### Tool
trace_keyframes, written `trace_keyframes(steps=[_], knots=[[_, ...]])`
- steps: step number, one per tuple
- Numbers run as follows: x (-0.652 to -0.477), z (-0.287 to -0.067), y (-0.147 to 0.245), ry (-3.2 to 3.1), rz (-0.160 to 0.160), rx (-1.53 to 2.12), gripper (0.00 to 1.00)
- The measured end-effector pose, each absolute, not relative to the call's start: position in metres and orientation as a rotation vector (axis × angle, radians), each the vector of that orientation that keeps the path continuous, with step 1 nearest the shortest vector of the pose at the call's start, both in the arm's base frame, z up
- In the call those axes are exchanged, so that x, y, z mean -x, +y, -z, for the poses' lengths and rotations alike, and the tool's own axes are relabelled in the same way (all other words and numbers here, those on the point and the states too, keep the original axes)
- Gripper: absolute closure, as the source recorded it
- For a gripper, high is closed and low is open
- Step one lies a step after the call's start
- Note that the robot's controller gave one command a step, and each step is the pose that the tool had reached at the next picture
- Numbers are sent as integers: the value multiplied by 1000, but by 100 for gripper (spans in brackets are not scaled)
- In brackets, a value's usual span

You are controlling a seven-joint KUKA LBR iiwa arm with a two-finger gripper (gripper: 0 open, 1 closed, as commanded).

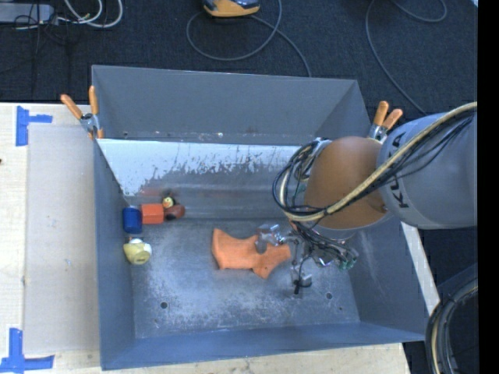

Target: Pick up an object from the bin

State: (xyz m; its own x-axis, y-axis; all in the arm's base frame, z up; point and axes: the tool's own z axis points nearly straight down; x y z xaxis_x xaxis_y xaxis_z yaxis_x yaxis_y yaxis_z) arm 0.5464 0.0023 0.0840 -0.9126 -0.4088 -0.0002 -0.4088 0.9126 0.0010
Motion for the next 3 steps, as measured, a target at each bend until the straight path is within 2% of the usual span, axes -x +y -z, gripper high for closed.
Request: trace_keyframes(steps=[1,2,3], knots=[[-558,-70,50,-3107,5,-415,100],[-558,-70,50,-3108,5,-415,100],[-568,-70,47,-3109,6,-402,100]])
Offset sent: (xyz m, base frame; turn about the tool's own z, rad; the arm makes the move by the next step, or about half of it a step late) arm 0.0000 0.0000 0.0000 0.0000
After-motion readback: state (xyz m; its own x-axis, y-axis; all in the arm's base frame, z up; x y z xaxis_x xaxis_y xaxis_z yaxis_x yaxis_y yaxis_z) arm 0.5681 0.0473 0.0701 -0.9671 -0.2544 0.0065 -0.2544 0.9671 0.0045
